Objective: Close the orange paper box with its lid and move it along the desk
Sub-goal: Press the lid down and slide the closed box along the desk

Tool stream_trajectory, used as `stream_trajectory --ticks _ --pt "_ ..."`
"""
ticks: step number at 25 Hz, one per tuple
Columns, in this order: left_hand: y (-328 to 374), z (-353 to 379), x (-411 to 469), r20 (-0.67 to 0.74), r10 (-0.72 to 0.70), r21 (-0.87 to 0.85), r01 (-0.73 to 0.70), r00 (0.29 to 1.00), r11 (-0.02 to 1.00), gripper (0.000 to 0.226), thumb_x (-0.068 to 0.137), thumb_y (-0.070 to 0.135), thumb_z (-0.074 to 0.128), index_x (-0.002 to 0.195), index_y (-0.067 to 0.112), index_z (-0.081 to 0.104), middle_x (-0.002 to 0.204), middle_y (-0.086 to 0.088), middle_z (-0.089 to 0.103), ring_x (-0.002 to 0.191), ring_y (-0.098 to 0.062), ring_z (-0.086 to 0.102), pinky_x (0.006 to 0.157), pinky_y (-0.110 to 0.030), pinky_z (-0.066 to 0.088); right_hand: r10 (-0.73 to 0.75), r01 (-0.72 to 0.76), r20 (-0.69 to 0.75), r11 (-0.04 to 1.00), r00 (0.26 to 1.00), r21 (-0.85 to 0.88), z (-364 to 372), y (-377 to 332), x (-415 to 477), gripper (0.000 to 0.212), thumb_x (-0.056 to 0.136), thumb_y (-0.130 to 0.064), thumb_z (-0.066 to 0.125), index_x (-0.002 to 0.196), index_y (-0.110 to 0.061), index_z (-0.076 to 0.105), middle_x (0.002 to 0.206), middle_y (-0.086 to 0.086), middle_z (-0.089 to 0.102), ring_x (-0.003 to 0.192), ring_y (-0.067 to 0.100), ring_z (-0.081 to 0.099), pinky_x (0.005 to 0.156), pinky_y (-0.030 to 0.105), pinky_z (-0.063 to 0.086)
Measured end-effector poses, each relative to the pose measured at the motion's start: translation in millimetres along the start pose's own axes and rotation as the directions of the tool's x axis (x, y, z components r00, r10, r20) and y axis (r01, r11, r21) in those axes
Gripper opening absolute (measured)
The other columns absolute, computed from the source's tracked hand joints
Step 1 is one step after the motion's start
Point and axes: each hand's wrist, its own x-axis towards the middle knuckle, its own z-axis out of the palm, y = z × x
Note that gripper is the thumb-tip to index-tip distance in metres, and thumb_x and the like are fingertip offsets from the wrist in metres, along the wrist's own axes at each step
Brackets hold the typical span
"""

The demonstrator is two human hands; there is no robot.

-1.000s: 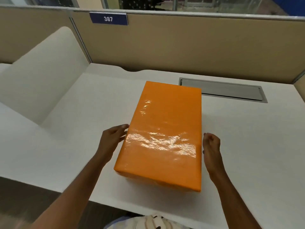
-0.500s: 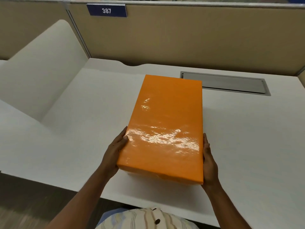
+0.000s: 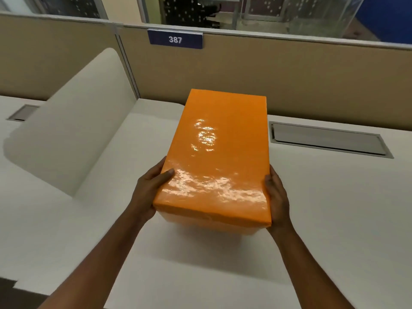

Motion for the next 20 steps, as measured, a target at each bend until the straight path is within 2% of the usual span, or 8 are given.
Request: stream_trajectory --ticks 2,4,7,10,13,18,20 --pt "24.4 -36.2 27.5 -0.018 0.021 0.011 -0.021 1.0 1.0 0.046 0.077 0.026 0.072 0.122 0.034 0.062 0.115 0.0 0.071 0.097 -0.025 0.07 0.07 -0.035 0.057 -0.016 0.016 0.02 0.999 1.0 0.034 47.4 4.7 27.1 0.042 0.093 -0.034 0.048 0.135 -0.028 0.048 0.127 0.003 0.063 0.105 0.029 0.067 0.077 0.042 0.058" --pt "44.9 -62.8 52.6 -0.053 0.029 0.013 -0.028 0.998 1.0 0.044 0.077 0.025 0.073 0.119 0.032 0.064 0.112 0.002 0.072 0.095 -0.023 0.07 0.069 -0.033 0.058 -0.009 0.008 0.02 0.999 1.0 0.042 84.6 9.4 50.5 0.044 0.095 -0.033 0.049 0.138 -0.024 0.045 0.132 0.007 0.06 0.11 0.033 0.064 0.086 0.05 0.055" --pt "68.6 -104.4 88.5 -0.13 0.03 0.001 -0.03 0.991 1.0 0.036 0.074 0.027 0.075 0.109 0.031 0.07 0.104 0.005 0.074 0.089 -0.021 0.072 0.064 -0.032 0.058 -0.001 0.001 0.0 1.0 1.0 0.023 136.8 19.1 83.7 0.046 0.095 -0.035 0.05 0.139 -0.024 0.043 0.134 0.006 0.057 0.113 0.033 0.061 0.089 0.052 0.053" --pt "80.2 -138.7 119.3 -0.223 -0.024 -0.045 0.015 0.975 0.999 0.036 0.069 0.036 0.079 0.102 0.026 0.07 0.101 -0.002 0.074 0.083 -0.024 0.073 0.06 -0.037 0.058 0.024 -0.024 -0.012 0.999 1.0 0.03 176.2 29.3 111.4 0.047 0.094 -0.036 0.05 0.139 -0.023 0.043 0.134 0.007 0.057 0.112 0.033 0.062 0.091 0.054 0.052" --pt "83.7 -162.7 144.6 -0.298 -0.069 -0.081 0.047 0.952 0.996 0.031 0.069 0.037 0.078 0.095 0.023 0.068 0.096 -0.005 0.073 0.073 -0.022 0.074 0.052 -0.034 0.057 0.058 -0.057 -0.038 0.998 0.998 0.018 202.8 39.9 135.2 0.046 0.095 -0.035 0.05 0.138 -0.021 0.044 0.134 0.009 0.057 0.112 0.034 0.062 0.093 0.056 0.051" --pt "86.9 -195.4 183.9 -0.345 -0.083 -0.105 0.049 0.935 0.993 0.032 0.07 0.032 0.078 0.098 0.021 0.069 0.099 -0.007 0.072 0.085 -0.028 0.071 0.061 -0.039 0.057 0.047 -0.047 -0.027 0.999 0.999 -0.018 239.1 51.9 175.0 0.043 0.095 -0.035 0.05 0.135 -0.022 0.047 0.129 0.006 0.061 0.105 0.029 0.065 0.086 0.048 0.056" --pt "86.6 -204.0 195.5 -0.354 -0.074 -0.097 0.042 0.932 0.994 0.027 0.072 0.032 0.077 0.096 0.022 0.07 0.1 -0.007 0.072 0.087 -0.029 0.07 0.064 -0.04 0.057 0.052 -0.052 -0.015 0.999 0.999 -0.017 247.8 56.6 187.9 0.043 0.095 -0.035 0.051 0.135 -0.023 0.047 0.129 0.006 0.061 0.105 0.029 0.065 0.087 0.049 0.055"
